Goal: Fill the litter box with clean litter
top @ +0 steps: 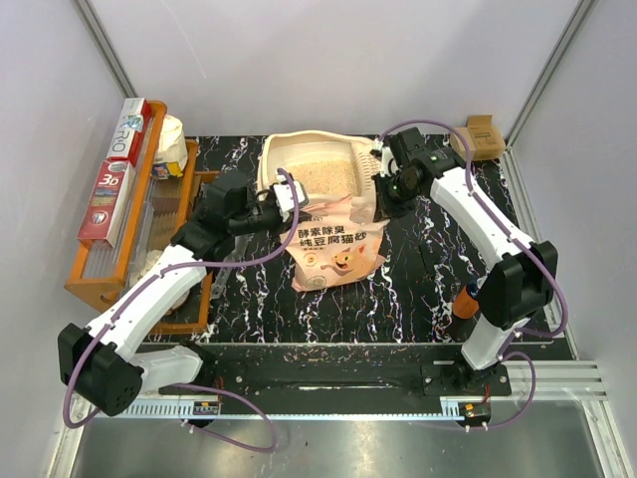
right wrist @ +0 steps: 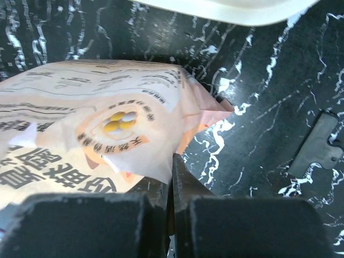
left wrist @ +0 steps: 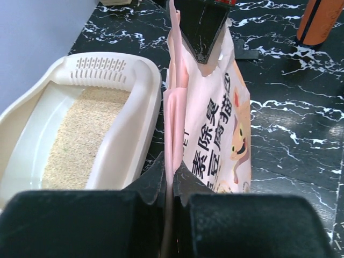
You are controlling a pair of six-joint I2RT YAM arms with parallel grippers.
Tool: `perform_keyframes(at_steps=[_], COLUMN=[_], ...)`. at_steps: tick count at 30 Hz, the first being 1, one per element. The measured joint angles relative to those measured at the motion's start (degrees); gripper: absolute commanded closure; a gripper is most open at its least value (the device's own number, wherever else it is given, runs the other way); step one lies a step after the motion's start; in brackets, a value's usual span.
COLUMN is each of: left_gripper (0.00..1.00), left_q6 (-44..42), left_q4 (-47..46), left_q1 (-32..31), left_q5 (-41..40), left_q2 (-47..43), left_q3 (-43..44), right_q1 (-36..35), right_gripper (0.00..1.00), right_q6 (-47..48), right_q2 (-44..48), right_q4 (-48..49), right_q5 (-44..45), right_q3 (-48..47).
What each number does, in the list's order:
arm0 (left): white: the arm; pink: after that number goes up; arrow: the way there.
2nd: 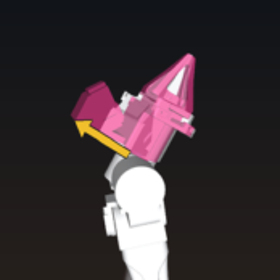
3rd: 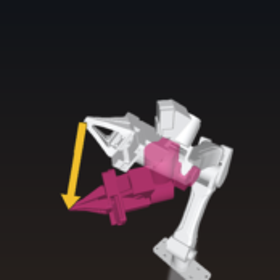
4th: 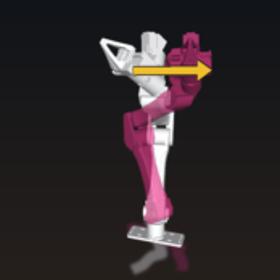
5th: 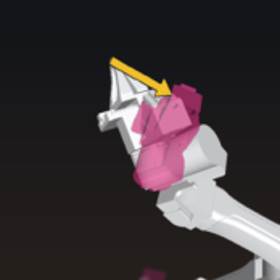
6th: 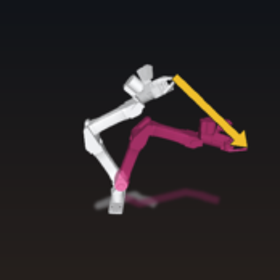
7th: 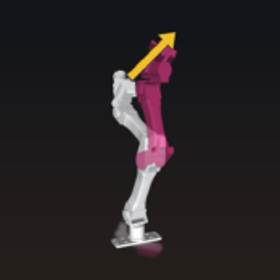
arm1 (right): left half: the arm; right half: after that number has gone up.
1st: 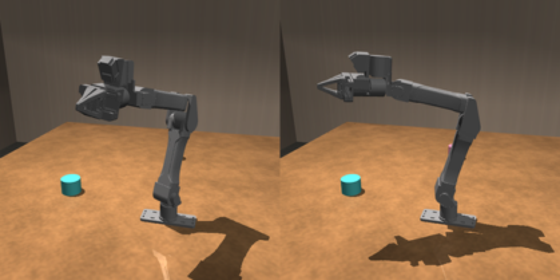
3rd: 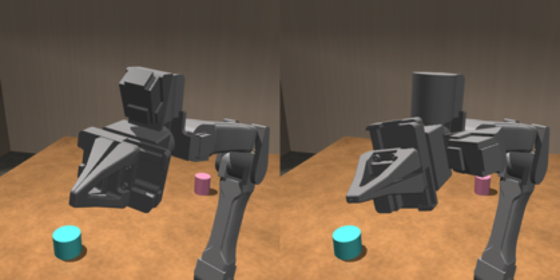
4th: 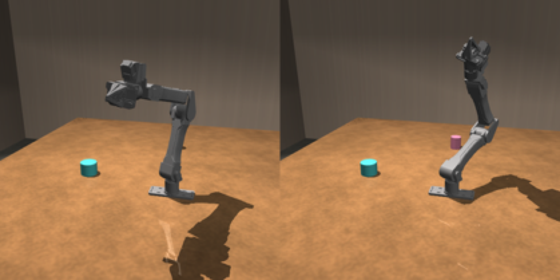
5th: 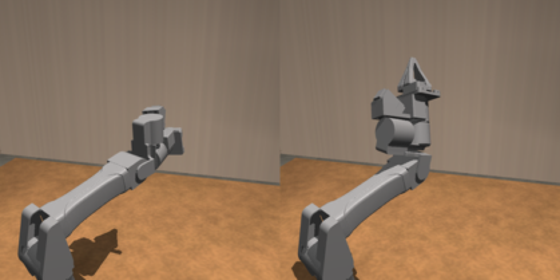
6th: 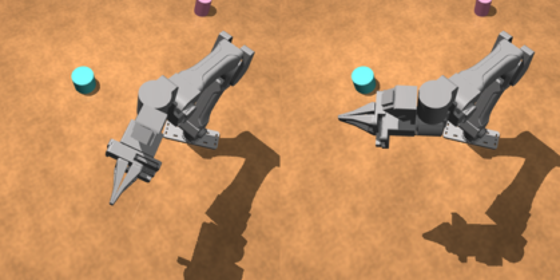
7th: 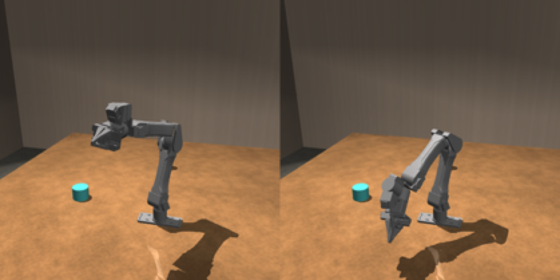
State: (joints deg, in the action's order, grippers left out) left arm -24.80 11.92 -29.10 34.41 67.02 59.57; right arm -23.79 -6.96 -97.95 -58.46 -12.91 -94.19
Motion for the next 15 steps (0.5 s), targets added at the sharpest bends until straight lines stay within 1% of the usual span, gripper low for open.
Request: perform_keyframes(at_steps=[4,11,12,13,14,15], left_gripper=[1.00,1.00,1.00,1.00,0.98,0.92], left_q6=[-2.89,-6.51,-6.73,-6.88,-6.91,-6.88], left_q4=[2.03,2.60,2.60,2.60,2.60,2.54], left_q1=[1.03,2.38,2.45,2.45,2.45,2.45], left_q5=[-0.33,-0.92,-1.05,-1.20,-1.42,-1.66], left_q2=[0.55,1.42,1.70,2.05,2.54,2.86], left_q3=[2.64,5.16,5.16,5.16,5.11,4.90], right_q1=[0.09,-1.01,-1.09,-1.11,-1.11,-1.11], right_gripper=[1.00,1.00,0.98,0.92,0.85,0.78], right_q6=[-0.17,-1.01,-1.20,-1.36,-1.64,-2.01], right_q2=[-1.57,-1.92,-2.21,-2.49,-2.82,-3.13], right_q4=[-1.20,0.39,0.79,1.25,1.73,2.03], right_q5=[-2.86,-1.66,-1.18,-0.83,-0.37,-0.17], right_q3=[-4.87,-6.10,-5.97,-5.70,-5.38,-5.05])
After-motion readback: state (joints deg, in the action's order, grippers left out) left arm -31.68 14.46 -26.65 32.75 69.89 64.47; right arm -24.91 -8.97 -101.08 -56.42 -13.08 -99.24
